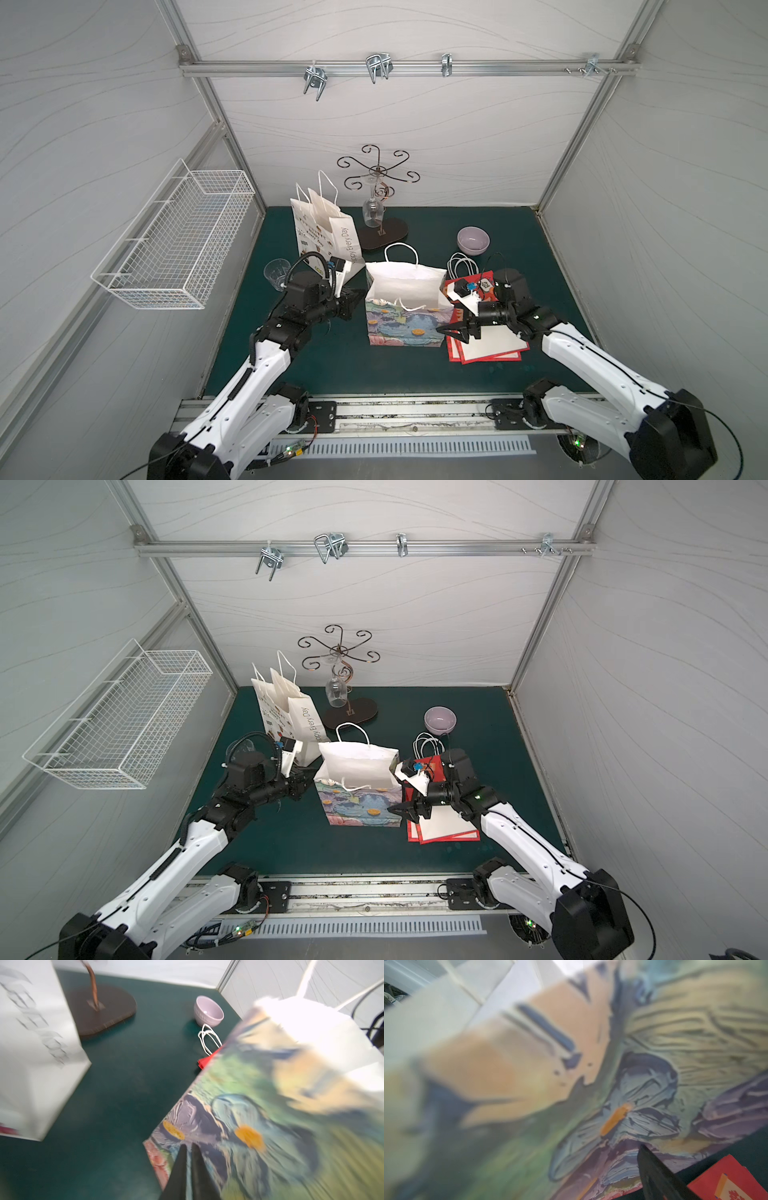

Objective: Put away the paper bag
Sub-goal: Press the paper bag at the center of the board.

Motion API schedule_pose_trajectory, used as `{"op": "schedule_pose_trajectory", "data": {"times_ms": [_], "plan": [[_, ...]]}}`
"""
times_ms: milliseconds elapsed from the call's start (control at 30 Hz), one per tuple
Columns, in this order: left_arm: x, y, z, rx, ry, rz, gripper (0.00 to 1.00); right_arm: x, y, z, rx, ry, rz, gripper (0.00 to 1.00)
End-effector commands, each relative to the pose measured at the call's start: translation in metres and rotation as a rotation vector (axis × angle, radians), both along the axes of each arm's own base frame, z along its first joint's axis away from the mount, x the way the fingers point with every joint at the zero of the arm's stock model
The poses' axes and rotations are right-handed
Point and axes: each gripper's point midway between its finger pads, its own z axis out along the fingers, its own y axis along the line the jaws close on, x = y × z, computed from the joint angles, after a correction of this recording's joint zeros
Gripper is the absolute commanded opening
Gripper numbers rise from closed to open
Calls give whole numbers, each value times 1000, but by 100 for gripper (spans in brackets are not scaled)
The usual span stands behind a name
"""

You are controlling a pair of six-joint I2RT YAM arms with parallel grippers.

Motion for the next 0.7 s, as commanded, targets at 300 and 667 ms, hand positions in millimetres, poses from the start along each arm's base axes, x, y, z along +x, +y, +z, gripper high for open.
{"op": "schedule_pose_trajectory", "data": {"times_ms": [300,667], "plan": [[-90,1,29,259,-161,-437,57,13,7,22,39,-65,-10,83],[-44,-22,47,102,-289,-406,67,29,28,32,60,-73,59,82]]}}
